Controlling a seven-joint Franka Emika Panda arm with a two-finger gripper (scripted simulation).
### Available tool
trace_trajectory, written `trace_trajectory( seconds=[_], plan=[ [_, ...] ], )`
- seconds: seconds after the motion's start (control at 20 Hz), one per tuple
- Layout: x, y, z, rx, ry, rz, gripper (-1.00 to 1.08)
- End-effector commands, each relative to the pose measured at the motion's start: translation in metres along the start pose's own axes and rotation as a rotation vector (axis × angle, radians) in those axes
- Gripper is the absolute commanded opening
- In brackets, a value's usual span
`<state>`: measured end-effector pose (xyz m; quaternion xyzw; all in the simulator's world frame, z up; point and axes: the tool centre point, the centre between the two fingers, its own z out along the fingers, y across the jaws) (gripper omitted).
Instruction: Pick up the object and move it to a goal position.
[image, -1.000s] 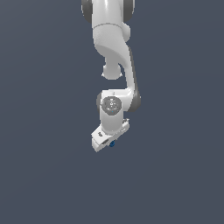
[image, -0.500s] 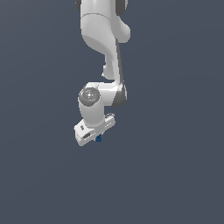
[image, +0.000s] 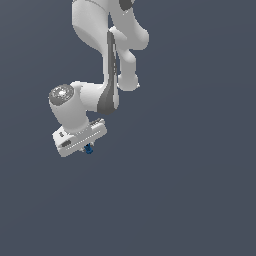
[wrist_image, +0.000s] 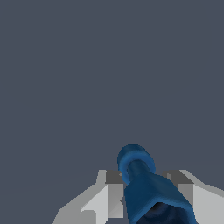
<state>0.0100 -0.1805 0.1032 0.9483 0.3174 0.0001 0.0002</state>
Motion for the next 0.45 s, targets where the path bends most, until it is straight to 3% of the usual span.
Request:
trace_trajectory(
  seconds=[0.0, 0.4],
  plan=[
    [-0.014, 0.012, -0.006, 0.001, 0.0, -0.002, -1.0],
    [-0.032, 0.03, -0.015, 0.001, 0.0, -0.002, -1.0]
  ],
)
